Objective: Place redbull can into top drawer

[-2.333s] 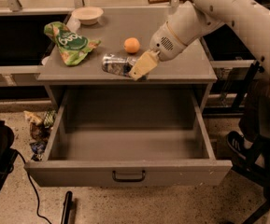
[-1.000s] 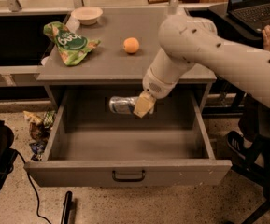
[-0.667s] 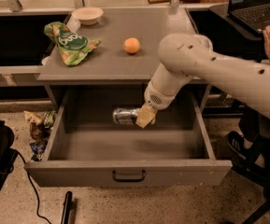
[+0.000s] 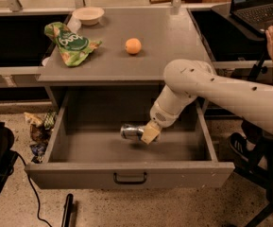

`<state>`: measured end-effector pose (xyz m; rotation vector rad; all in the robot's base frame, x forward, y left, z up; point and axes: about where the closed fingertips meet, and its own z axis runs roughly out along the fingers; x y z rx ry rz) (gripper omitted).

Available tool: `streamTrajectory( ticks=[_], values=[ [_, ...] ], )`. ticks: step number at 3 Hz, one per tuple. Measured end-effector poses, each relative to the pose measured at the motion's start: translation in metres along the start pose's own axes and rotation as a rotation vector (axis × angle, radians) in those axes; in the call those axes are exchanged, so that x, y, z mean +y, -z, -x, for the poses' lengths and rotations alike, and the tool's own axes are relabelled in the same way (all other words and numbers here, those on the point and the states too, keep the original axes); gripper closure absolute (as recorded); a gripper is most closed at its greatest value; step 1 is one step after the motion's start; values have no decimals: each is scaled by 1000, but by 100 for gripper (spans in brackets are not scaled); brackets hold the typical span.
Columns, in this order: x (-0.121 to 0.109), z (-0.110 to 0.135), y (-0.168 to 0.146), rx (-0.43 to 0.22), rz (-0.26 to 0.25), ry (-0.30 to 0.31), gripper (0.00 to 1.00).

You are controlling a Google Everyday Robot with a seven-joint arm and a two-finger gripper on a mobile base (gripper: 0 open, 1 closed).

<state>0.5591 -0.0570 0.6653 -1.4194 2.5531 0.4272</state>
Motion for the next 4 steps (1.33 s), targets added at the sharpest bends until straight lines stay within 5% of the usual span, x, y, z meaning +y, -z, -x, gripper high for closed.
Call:
streamTrajectory(
  ticks=[2,3,4],
  values=[
    [-6,-14,-22,28,-21,-71,35],
    [-11,-9,-5,-7,-51,-62,12],
    [-14,0,19,-66,-66,-39,0]
  ],
)
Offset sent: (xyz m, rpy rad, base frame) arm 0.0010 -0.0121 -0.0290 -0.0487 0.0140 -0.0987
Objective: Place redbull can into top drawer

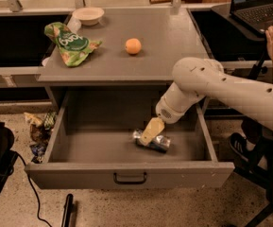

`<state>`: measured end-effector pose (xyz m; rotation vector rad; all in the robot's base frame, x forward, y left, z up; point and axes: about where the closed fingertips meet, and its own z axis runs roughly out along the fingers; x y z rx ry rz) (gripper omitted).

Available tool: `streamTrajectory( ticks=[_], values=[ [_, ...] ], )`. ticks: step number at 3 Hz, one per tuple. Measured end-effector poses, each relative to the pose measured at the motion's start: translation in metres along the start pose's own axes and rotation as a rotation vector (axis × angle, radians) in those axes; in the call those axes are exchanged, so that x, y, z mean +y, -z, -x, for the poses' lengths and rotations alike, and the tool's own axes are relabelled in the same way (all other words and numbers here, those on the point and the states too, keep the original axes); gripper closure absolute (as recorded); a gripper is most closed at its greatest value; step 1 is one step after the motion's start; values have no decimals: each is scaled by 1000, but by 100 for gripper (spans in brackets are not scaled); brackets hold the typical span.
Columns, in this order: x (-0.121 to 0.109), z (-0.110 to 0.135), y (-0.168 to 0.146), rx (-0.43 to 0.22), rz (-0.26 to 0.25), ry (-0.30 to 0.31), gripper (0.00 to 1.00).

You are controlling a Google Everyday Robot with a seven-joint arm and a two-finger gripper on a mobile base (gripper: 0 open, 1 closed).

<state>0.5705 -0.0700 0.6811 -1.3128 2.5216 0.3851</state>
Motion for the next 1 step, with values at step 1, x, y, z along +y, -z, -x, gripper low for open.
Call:
streamTrajectory(
  ticks=[1],
  values=[
    [-1,10,29,-97,15,26,0]
  ],
)
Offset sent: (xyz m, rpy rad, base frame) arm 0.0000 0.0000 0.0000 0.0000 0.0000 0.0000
